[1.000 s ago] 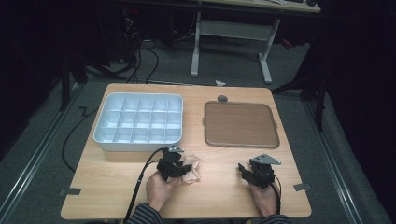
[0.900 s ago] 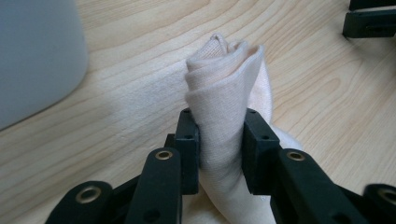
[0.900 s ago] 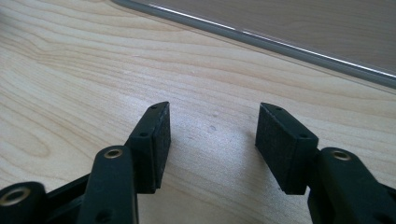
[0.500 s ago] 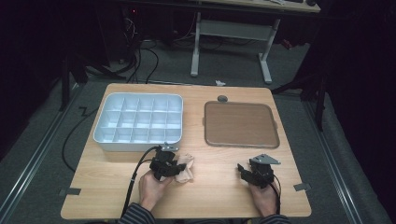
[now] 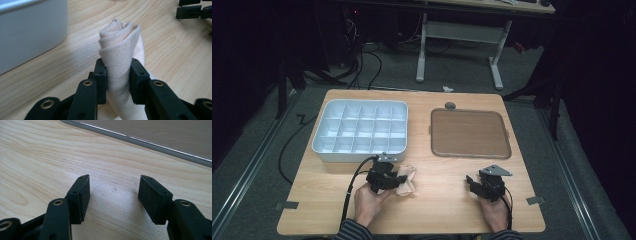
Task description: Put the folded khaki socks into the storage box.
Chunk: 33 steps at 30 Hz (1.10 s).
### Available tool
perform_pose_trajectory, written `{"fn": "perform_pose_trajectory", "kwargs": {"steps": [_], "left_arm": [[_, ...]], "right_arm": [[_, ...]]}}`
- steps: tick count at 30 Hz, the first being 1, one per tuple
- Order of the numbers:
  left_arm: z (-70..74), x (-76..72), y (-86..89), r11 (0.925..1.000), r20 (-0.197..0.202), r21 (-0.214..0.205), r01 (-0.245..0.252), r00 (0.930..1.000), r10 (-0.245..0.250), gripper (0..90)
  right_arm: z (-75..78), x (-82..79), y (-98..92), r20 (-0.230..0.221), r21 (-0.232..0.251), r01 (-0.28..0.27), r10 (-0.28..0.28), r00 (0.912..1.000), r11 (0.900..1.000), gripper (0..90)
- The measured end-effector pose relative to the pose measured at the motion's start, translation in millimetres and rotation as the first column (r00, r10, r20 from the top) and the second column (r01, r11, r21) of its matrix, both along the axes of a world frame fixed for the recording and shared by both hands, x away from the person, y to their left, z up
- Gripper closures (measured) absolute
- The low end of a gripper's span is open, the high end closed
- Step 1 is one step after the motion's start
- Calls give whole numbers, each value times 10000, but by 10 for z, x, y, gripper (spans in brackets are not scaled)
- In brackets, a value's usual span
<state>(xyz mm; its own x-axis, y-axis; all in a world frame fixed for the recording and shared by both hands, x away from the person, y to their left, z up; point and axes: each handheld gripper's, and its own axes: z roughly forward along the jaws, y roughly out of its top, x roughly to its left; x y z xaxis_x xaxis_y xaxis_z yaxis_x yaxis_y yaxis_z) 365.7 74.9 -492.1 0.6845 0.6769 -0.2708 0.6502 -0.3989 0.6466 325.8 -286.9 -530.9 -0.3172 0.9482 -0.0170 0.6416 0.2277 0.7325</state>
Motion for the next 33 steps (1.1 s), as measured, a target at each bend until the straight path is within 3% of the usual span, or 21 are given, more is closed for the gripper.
{"fn": "perform_pose_trajectory", "kwargs": {"steps": [11,33], "left_arm": [[4,-25,97,9998,42,195,-105,9999,104,710],[124,-61,417,9976,157,-253,-649,9977,653,706]], "right_arm": [[0,0,-1,-24,45,-34,34,10000,10000,413],[0,0,0,-39,55,-64,64,10000,10000,406]]}}
